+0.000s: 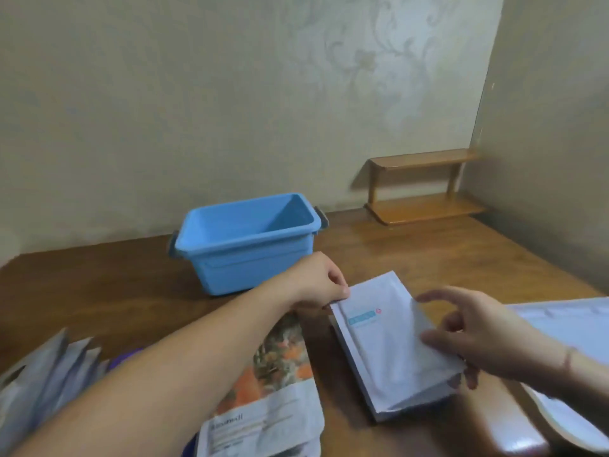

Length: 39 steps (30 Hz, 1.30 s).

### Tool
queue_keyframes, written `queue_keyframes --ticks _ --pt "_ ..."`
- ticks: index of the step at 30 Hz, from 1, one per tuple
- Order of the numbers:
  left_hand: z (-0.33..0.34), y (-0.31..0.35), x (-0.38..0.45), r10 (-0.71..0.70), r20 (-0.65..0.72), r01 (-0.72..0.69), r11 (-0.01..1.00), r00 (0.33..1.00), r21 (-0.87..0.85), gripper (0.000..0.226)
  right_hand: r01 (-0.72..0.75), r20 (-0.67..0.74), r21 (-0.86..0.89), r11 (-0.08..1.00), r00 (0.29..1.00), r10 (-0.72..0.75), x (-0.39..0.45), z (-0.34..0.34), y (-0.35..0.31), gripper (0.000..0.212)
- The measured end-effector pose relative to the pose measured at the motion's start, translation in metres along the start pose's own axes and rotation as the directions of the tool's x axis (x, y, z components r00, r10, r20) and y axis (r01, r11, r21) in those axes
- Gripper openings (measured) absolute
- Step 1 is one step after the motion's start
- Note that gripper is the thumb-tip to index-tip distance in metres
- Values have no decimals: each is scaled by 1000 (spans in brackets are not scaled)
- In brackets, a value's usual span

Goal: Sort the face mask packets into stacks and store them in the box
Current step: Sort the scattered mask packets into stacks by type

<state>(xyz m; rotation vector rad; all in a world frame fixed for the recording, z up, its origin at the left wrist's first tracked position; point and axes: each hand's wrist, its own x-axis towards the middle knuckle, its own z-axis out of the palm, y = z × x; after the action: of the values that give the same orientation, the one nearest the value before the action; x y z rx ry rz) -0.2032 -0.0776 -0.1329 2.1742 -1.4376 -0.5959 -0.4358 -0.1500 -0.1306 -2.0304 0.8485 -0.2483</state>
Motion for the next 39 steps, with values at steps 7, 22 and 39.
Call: queue_keyframes --ticks 7,22,39 --pt "18 6 16 6 -23 -1 973 1000 232 12 -11 60 -153 988 998 20 13 1 27 30" --pt "26 -1 24 -74 58 48 932 996 358 21 -4 -37 -252 968 999 -5 22 2 28 62" --pt "29 12 26 -154 107 98 907 982 410 29 290 188 -521 803 956 -223 10 22 46 109"
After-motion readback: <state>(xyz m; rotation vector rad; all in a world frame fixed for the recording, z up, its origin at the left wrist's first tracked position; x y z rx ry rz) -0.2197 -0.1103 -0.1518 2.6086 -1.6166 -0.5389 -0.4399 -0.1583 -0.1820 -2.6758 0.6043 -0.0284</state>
